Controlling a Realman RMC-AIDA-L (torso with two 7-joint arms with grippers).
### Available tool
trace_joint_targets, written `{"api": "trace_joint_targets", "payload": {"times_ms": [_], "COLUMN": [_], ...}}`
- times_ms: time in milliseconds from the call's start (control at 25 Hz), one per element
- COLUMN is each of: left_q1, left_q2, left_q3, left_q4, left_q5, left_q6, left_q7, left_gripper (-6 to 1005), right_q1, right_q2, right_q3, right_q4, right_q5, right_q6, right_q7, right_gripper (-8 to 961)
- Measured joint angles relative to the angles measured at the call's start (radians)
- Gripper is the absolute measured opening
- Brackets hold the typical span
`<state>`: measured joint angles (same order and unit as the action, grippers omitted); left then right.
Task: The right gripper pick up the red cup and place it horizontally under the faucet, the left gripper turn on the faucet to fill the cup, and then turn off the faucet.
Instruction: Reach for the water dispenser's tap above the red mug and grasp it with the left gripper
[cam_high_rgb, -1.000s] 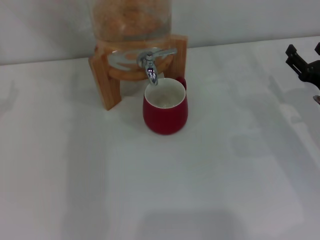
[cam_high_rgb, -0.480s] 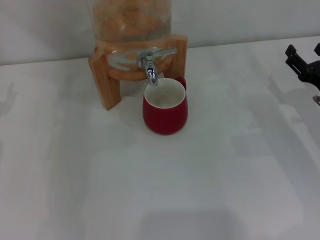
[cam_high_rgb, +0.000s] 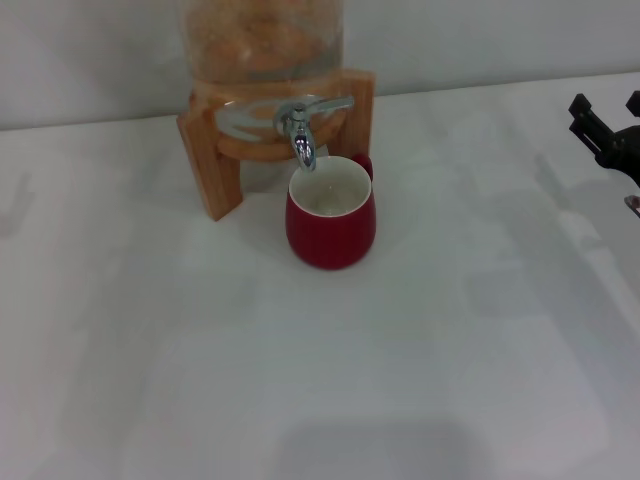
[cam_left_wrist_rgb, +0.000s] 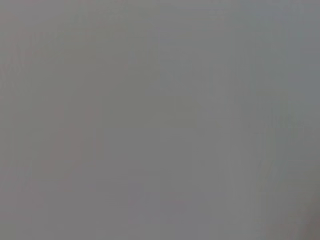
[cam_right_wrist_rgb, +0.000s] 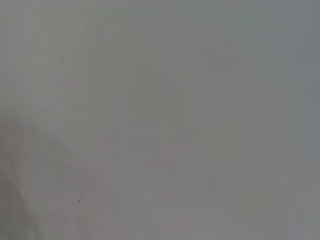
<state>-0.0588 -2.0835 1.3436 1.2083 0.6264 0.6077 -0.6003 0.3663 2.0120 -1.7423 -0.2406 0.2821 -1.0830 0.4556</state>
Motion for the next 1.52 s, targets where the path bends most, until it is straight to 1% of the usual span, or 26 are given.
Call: {"api": "trace_joint_targets", "payload": {"times_ms": [160, 240, 360, 480, 640, 720, 840, 1000, 1120, 1200, 1240, 1360, 1440, 1520], "left_q1": [0.003, 0.001, 0.001, 0.003, 0.002, 0.001, 0.007, 0.028, 0.030, 0.021, 0.014, -0.005, -0.022, -0.046], "left_q2": [0.000, 0.001, 0.005, 0.008, 0.009, 0.010, 0.006, 0.002, 0.004, 0.005, 0.005, 0.007, 0.008, 0.011], "left_q3": [0.001, 0.000, -0.001, -0.013, -0.071, -0.093, -0.110, -0.117, -0.125, -0.142, -0.153, -0.182, -0.207, -0.246], "left_q4": [-0.016, -0.027, -0.030, -0.016, 0.013, 0.040, 0.096, 0.172, 0.224, 0.271, 0.294, 0.336, 0.349, 0.355], "left_q5": [-0.002, -0.006, 0.006, 0.049, 0.147, 0.217, 0.340, 0.483, 0.648, 0.818, 0.904, 1.068, 1.135, 1.196], "left_q6": [0.080, 0.124, 0.203, 0.281, 0.372, 0.394, 0.391, 0.337, 0.281, 0.266, 0.268, 0.293, 0.326, 0.390], "left_q7": [0.010, -0.013, -0.084, -0.183, -0.357, -0.444, -0.572, -0.748, -0.929, -1.101, -1.185, -1.344, -1.407, -1.462], "left_gripper": [829, 829, 829, 829, 830, 830, 830, 830, 830, 829, 829, 829, 829, 830], "right_q1": [0.000, 0.000, 0.000, -0.001, -0.003, -0.003, -0.003, -0.003, -0.003, -0.002, 0.000, 0.005, 0.006, 0.006], "right_q2": [0.000, -0.001, -0.001, -0.001, -0.001, -0.001, -0.001, -0.001, -0.001, -0.001, -0.001, -0.001, -0.001, -0.001], "right_q3": [-0.001, -0.003, -0.005, -0.007, -0.013, -0.014, -0.014, -0.017, -0.022, -0.027, -0.028, -0.035, -0.038, -0.039], "right_q4": [0.000, 0.002, 0.004, 0.005, 0.006, 0.006, 0.006, 0.006, 0.006, 0.006, 0.006, 0.006, 0.006, 0.006], "right_q5": [0.000, 0.000, 0.000, 0.000, 0.000, 0.000, 0.000, 0.000, 0.000, -0.001, -0.001, -0.001, -0.001, -0.001], "right_q6": [0.000, 0.000, 0.000, 0.000, 0.000, 0.000, 0.000, 0.000, 0.000, 0.000, 0.000, 0.000, 0.001, 0.004], "right_q7": [0.007, 0.007, 0.007, 0.008, 0.008, 0.008, 0.008, 0.008, 0.008, 0.008, 0.008, 0.008, 0.008, 0.008], "right_gripper": [829, 829, 829, 829, 829, 829, 829, 829, 829, 829, 829, 829, 829, 829]}}
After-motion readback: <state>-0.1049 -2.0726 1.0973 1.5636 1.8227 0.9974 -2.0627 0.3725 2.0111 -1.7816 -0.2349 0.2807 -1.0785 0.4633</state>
